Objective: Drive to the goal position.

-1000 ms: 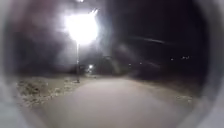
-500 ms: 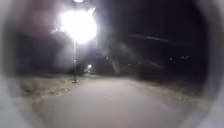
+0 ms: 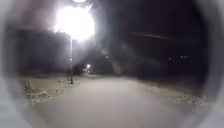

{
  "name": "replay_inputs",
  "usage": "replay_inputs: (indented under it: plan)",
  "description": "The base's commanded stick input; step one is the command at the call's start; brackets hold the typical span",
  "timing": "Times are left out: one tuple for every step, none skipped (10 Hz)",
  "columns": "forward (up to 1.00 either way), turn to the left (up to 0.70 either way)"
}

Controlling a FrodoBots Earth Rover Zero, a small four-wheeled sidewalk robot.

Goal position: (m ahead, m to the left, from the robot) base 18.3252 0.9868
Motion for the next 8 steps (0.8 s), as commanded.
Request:
replay_inputs:
  plan:
    - [0.7,0.0]
    - [0.7,0.0]
    - [0.7,0.0]
    - [0.7,0.0]
    - [0.7,0.0]
    - [0.7,0.0]
    - [0.7,0.0]
    - [0.7,0.0]
